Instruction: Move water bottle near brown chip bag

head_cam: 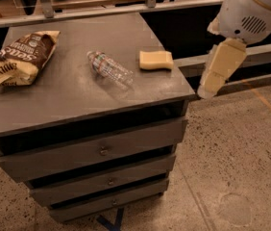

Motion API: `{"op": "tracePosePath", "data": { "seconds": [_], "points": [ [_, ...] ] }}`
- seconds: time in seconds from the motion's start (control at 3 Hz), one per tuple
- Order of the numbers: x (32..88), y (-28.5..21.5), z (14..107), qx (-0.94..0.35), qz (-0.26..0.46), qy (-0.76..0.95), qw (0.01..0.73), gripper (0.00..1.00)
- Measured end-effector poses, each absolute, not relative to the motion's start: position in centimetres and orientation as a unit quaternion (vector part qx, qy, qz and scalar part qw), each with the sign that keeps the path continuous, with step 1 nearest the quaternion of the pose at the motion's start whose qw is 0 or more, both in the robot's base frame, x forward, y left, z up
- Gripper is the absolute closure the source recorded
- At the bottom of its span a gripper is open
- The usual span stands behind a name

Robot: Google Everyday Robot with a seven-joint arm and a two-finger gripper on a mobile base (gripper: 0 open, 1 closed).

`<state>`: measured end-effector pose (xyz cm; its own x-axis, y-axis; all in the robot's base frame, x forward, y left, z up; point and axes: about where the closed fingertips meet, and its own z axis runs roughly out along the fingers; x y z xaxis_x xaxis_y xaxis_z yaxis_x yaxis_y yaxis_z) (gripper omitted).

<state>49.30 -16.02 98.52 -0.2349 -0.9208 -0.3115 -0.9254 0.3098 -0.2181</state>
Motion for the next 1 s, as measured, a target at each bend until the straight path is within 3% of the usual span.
{"op": "tracePosePath", "data": {
  "seconds": [1.0],
  "points": [
    [55.7,-5.2,94.5,-0.484,0.051,0.849,0.203,0.00]
  ]
}}
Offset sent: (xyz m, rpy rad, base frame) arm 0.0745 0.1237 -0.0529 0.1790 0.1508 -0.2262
